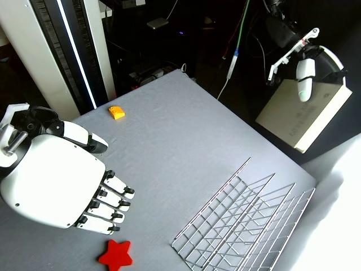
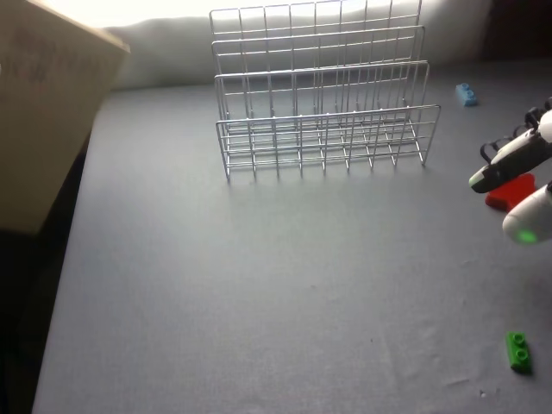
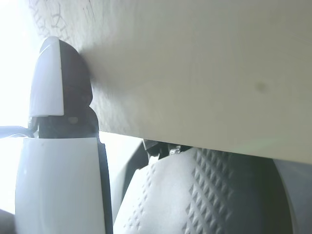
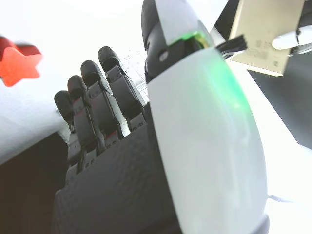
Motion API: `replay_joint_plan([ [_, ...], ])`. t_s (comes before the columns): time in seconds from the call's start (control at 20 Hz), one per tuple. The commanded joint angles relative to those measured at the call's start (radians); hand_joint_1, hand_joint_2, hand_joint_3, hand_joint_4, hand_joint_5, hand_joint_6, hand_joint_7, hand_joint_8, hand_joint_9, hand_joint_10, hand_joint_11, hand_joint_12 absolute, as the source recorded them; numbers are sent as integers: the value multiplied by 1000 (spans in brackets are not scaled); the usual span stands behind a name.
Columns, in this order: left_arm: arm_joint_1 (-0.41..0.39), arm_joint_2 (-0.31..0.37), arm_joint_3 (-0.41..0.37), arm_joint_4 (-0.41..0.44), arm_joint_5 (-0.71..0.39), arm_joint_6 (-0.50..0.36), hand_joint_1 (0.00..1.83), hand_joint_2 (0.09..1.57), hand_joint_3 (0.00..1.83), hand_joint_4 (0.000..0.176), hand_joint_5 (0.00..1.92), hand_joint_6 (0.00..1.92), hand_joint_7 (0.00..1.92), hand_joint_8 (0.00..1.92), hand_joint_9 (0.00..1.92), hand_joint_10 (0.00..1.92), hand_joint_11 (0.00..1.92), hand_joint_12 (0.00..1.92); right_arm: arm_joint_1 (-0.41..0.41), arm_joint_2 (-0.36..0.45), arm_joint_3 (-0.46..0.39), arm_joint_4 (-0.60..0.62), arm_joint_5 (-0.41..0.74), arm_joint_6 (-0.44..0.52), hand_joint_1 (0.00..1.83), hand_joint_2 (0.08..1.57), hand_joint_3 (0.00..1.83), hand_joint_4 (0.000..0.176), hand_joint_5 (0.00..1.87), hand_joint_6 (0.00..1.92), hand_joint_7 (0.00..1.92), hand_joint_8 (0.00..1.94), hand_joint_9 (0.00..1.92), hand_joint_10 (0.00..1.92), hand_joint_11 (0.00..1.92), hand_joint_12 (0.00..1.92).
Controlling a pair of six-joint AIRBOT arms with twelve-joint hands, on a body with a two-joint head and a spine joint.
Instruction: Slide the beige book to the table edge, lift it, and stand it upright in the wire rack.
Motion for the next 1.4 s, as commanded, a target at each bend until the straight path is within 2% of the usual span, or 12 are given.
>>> replay_joint_plan([
  [0.0, 0, 8, 4, -6, -184, -50, 1490, 1157, 0, 0, 807, 1133, 777, 1218, 835, 1254, 781, 1581, 11, 8, 2, -35, -67, 0, 180, 1196, 1, 0, 273, 8, 270, 8, 261, 9, 0, 762],
  [0.2, -9, 7, -9, 6, -320, -243, 1491, 1155, 0, 0, 787, 1103, 776, 1242, 840, 1277, 814, 1548, 11, 9, 2, -35, -62, -5, 201, 1187, 0, 0, 290, 4, 287, 4, 276, 6, 0, 793],
  [0.35, -39, 5, -12, 74, -313, -333, 1490, 1160, 1, 0, 781, 1125, 767, 1262, 825, 1295, 797, 1562, 13, 10, 2, -35, -45, -7, 166, 1195, 2, 0, 264, 0, 266, 0, 260, 1, 0, 748],
  [0.4, -48, 6, -18, 123, -269, -358, 1490, 1160, 1, 0, 781, 1125, 767, 1262, 825, 1295, 797, 1562, 13, 9, 2, -35, -38, -21, 166, 1195, 2, 0, 264, 0, 266, 0, 260, 1, 0, 748],
  [0.5, -67, 6, -30, 144, -234, -365, 1489, 1165, 0, 0, 791, 1089, 749, 1293, 812, 1320, 789, 1587, 14, 10, 2, -35, -28, -36, 178, 1188, 0, 0, 276, 5, 279, 3, 272, 3, 0, 781],
  [0.6, -95, -6, -22, 144, -373, -366, 1493, 1148, 0, 0, 813, 1074, 790, 1231, 842, 1263, 830, 1530, 14, 10, 3, -35, -25, -38, 163, 1201, 3, 0, 260, 1, 251, 1, 242, 1, 0, 704],
  [0.75, -142, -12, -25, 147, -449, -366, 1490, 1155, 2, 0, 807, 1108, 775, 1238, 821, 1290, 804, 1557, 15, 10, 5, -35, -22, 7, 159, 1196, 0, 0, 258, 1, 251, 1, 246, 3, 0, 723],
  [0.85, -170, -20, -24, 152, -480, -367, 1489, 1165, 1, 0, 800, 1085, 730, 1318, 806, 1314, 810, 1574, 17, 10, 4, -35, -22, 16, 204, 1194, 0, 0, 281, 7, 266, 4, 252, 2, 0, 746],
  [1.05, -194, -47, -47, 154, -485, -365, 1492, 1149, 0, 0, 828, 1099, 792, 1189, 843, 1260, 801, 1553, 17, 10, 5, -35, -21, -9, 187, 1196, 1, 0, 287, 6, 278, 5, 259, 5, 0, 801],
  [1.15, -221, -62, -62, 198, -491, -359, 1489, 1153, 1, 0, 830, 1081, 783, 1200, 832, 1289, 779, 1584, 18, 10, 5, -35, -21, -16, 215, 1200, 1, 0, 299, 3, 284, 2, 256, 1, 0, 733],
  [1.25, -240, -91, -68, 201, -497, -358, 1490, 1151, 0, 0, 837, 1082, 792, 1187, 853, 1248, 764, 1596, 19, 10, 5, -35, -21, -16, 199, 1199, 0, 0, 278, 0, 275, 0, 255, 0, 0, 702],
  [1.35, -254, -121, -66, 201, -507, -352, 1492, 1149, 0, 0, 853, 1054, 801, 1179, 853, 1266, 747, 1605, 19, 10, 5, -35, -21, -18, 201, 1188, 0, 0, 286, 4, 287, 3, 276, 6, 0, 771],
])
